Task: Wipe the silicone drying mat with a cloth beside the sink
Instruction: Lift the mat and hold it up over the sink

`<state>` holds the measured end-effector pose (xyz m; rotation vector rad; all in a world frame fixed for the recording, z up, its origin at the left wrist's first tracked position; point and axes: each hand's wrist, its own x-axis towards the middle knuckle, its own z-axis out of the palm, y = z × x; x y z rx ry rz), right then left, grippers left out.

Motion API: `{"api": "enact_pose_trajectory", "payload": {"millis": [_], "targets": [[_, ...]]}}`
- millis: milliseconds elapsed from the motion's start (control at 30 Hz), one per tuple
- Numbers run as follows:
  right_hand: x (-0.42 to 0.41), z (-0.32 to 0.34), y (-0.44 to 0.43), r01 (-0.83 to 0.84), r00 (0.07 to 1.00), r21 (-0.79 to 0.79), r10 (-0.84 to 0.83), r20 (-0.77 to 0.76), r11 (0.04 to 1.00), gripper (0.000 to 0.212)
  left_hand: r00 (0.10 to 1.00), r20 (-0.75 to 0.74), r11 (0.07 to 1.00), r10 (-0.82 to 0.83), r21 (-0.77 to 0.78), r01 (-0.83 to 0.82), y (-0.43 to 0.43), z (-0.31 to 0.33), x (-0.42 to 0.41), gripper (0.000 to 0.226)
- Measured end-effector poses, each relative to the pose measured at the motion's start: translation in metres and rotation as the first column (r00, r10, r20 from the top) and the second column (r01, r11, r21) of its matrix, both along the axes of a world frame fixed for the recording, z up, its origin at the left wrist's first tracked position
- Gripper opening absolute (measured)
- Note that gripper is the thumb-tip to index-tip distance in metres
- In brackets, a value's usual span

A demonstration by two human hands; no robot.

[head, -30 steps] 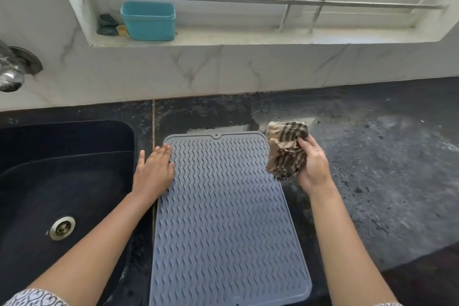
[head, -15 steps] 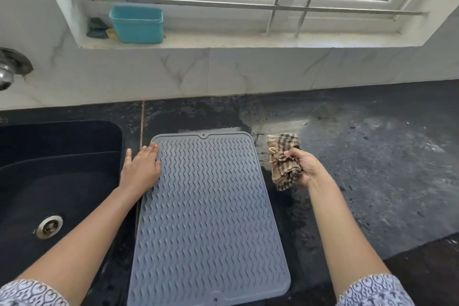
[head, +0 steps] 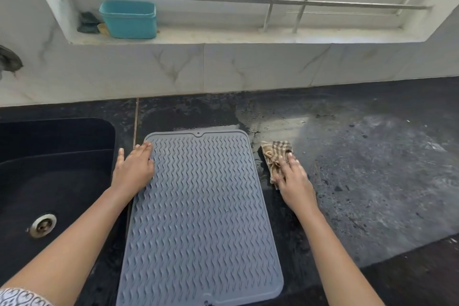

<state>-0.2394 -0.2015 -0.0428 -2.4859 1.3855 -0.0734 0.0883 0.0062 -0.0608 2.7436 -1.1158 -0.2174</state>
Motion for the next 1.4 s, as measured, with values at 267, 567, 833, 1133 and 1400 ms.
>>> {"api": "enact_pose_trajectory", "payload": {"millis": [267,567,833,1133,1400], "targets": [[0.046,0.042,-0.012,-0.113,0.983,-0.125,0.129,0.131,0.986,0.042,0.994,0.107,0.994,-0.022,0.109,0.011,-0.024,0.018,0.02,0.03],[0.159,0.02,-0.063,-0.087,0.994,0.173,0.096,-0.046,0.981,0.049,0.97,-0.139,0.979,0.198,-0.023,-0.203,-0.057,0.028,0.042,0.048],[0.16,0.04,-0.059,-0.091,0.996,0.215,0.084,0.041,0.972,0.019,0.915,-0.343,0.932,0.211,-0.213,-0.294,-0.046,0.045,0.04,0.015],[0.167,0.177,0.003,-0.318,0.937,0.073,0.301,0.178,0.945,0.002,0.905,-0.426,0.735,-0.006,-0.616,-0.285,0.028,0.143,0.037,0.011],[0.198,0.314,0.109,-0.431,0.769,-0.113,0.43,0.474,0.895,0.007,0.948,-0.311,0.467,0.063,-0.831,-0.304,0.166,0.28,0.062,0.019]]}}
